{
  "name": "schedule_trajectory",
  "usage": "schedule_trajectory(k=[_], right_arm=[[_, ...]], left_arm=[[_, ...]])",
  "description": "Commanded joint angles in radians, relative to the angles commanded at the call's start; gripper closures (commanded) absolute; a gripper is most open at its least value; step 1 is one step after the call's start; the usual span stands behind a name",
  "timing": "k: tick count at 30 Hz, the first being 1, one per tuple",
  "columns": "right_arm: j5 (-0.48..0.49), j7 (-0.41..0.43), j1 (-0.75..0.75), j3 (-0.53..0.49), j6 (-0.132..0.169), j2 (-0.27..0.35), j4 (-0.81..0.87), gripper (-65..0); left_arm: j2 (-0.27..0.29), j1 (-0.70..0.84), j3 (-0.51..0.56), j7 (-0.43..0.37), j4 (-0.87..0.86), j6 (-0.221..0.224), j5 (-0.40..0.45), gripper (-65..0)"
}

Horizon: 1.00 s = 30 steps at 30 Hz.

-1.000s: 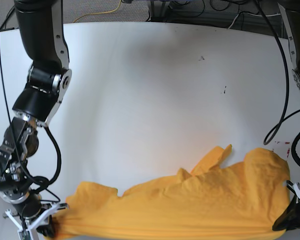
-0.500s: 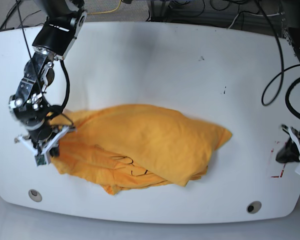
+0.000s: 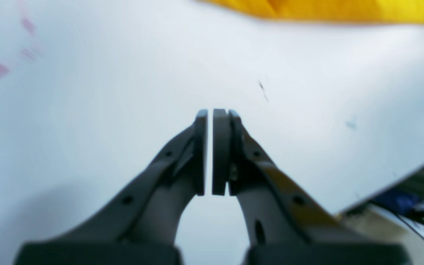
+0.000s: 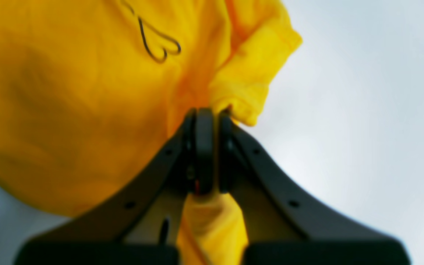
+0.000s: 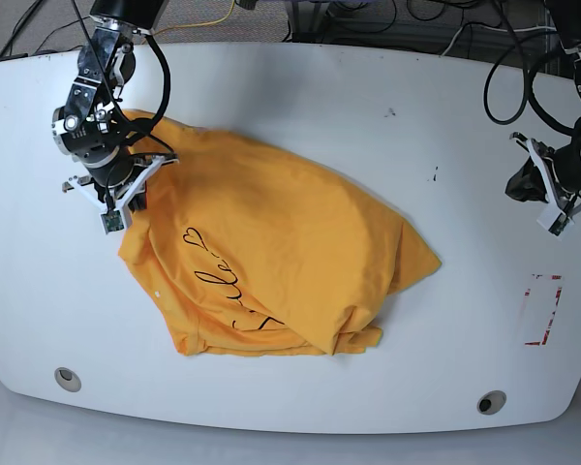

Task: Layout the t-shirt on the table in an organized manner, then fold the t-shirt properly
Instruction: 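Lay the shirt down, move the left gripper to grasp its opposite corner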

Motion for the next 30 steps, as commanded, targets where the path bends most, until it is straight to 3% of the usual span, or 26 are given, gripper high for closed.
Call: schedule_trajectory(k=[7, 10, 13, 17, 20, 25, 30], right_arm=[[0.0, 0.038, -0.041, 0.0, 0.0, -0.015, -0.003, -0.2], [0.0, 0.051, -0.043, 0.008, 0.0, -0.023, -0.003, -0.2], [0.0, 0.055, -0.041, 0.037, 0.002, -0.037, -0.005, -0.2], [0.0, 0.057, -0.035, 0.057, 0.032, -0.052, -0.006, -0.2], [0.0, 0.057, -0.028, 0.058, 0.037, -0.055, -0.008, -0.2], [0.0, 0.057, -0.028, 0.058, 0.038, -0.064, -0.008, -0.2], [-0.002, 0.057, -0.025, 0.06, 0.038, -0.081, -0.006, -0.2]], left_arm=[[0.058, -0.002, 0.0, -0.003, -0.008, 0.0, 0.015, -0.7], [0.092, -0.037, 0.0, -0.011, -0.009, 0.0, 0.061, -4.7], [0.143, -0.081, 0.0, -0.021, -0.026, 0.0, 0.147, -14.9], [0.207, -0.157, 0.0, -0.023, -0.084, 0.0, 0.265, -31.1], [0.241, -0.213, 0.0, -0.026, -0.15, 0.0, 0.345, -38.7], [0.265, -0.31, 0.005, -0.098, -0.298, 0.0, 0.445, -40.7], [0.265, -0.396, 0.038, -0.167, -0.474, 0.0, 0.451, -40.8]])
